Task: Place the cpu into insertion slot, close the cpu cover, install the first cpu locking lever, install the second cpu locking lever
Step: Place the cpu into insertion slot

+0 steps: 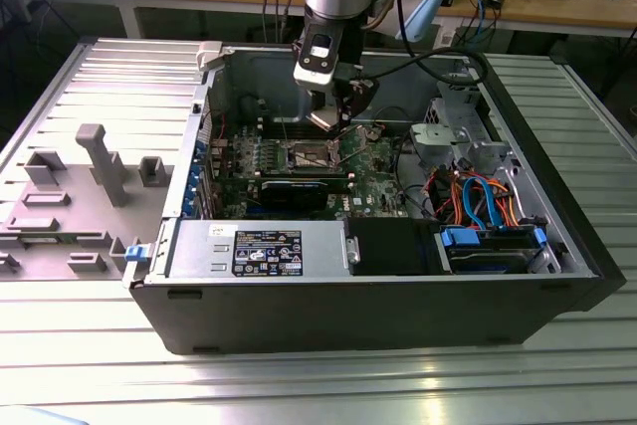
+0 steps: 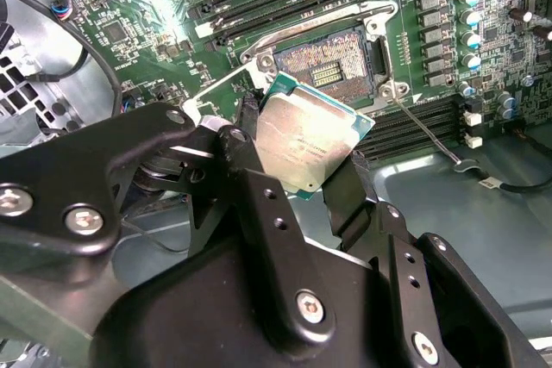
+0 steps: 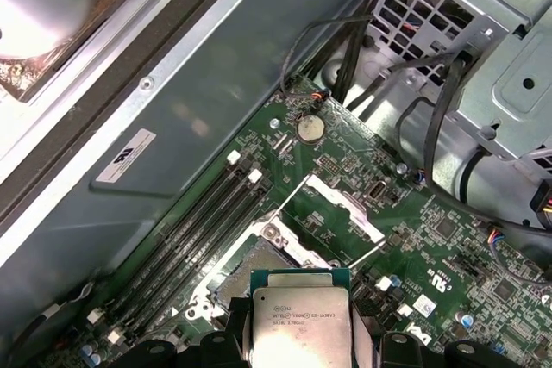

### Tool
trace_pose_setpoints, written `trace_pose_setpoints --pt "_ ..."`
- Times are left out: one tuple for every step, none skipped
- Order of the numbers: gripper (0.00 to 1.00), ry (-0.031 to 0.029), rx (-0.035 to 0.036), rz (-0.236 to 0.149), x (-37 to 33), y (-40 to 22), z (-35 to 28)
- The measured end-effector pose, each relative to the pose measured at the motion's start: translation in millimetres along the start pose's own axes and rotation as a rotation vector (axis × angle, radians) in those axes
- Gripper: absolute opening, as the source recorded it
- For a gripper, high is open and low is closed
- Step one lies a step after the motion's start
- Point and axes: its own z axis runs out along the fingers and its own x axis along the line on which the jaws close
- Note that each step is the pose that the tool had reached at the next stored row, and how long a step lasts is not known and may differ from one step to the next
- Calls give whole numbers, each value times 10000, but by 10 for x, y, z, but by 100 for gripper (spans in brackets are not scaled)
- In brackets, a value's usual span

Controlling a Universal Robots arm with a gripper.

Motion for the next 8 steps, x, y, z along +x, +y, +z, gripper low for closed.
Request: trace_pose_setpoints --pt "55 -1 0 11 0 0 0" --pt "55 -2 0 21 0 0 0" --pt "55 -3 -1 35 0 0 0" --pt "55 -4 -1 45 0 0 0" --pt "55 -5 -1 56 0 0 0" --pt "55 -6 -1 67 0 0 0" --pt "55 -7 -1 78 0 0 0" --pt "55 -8 -1 86 0 0 0"
